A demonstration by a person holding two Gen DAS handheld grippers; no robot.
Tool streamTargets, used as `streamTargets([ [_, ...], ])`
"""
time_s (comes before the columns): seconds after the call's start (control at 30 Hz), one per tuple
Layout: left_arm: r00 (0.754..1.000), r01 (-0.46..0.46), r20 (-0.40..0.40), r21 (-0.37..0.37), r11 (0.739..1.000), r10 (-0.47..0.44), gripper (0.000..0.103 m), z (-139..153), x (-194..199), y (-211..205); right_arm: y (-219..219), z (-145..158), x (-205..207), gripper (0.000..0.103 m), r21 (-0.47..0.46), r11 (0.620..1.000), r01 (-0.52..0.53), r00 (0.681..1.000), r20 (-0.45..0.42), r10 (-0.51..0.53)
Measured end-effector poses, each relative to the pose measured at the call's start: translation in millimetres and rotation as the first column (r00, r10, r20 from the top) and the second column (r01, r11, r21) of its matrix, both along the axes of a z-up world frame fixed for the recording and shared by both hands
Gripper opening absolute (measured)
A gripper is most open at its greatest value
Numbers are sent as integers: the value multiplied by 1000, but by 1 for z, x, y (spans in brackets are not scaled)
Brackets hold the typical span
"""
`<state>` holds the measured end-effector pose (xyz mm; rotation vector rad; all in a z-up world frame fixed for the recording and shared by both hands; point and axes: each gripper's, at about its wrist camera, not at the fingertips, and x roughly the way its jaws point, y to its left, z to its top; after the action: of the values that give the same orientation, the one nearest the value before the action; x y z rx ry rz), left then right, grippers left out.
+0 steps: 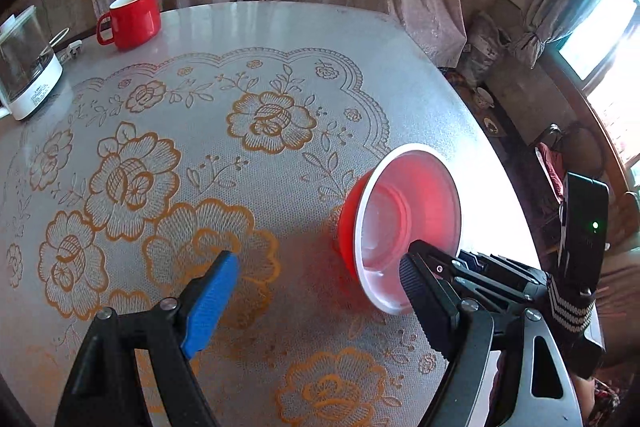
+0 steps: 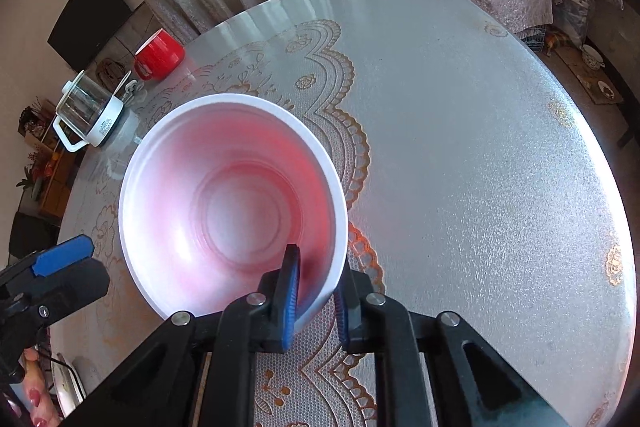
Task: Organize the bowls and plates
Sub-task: 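Close the right tool on the red bowl's rim and lift it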
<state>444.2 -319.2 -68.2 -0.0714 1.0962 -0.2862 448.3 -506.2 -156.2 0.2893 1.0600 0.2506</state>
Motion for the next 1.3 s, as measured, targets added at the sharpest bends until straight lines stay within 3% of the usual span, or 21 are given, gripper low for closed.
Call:
streamTargets([
  [0.17, 1000, 18, -7, -8, 1000, -18, 73, -9, 15, -9, 1, 1, -4, 15, -6, 1000, -14, 1000, 7, 14],
  [0.23, 999, 43, -5, 12, 999, -43, 58, -11, 18, -15, 4, 1, -4, 15, -10, 1000, -21, 1000, 9, 21],
  [0.53, 995, 94, -40, 76, 993, -91, 13, -30, 17, -22, 10, 1, -4, 15, 2, 1000, -24, 1000, 13, 24],
  [0.63, 994, 108, -38, 83, 991, -105, 8, -31, 15, -23, 12, 2, -5, 15, 3, 1000, -24, 1000, 17, 24],
  [1.3, 992, 122, -44, 50, 991, -120, 8, -15, -51, -9, 13, 17, -53, 11, 59, 998, -9, 999, 31, 7],
])
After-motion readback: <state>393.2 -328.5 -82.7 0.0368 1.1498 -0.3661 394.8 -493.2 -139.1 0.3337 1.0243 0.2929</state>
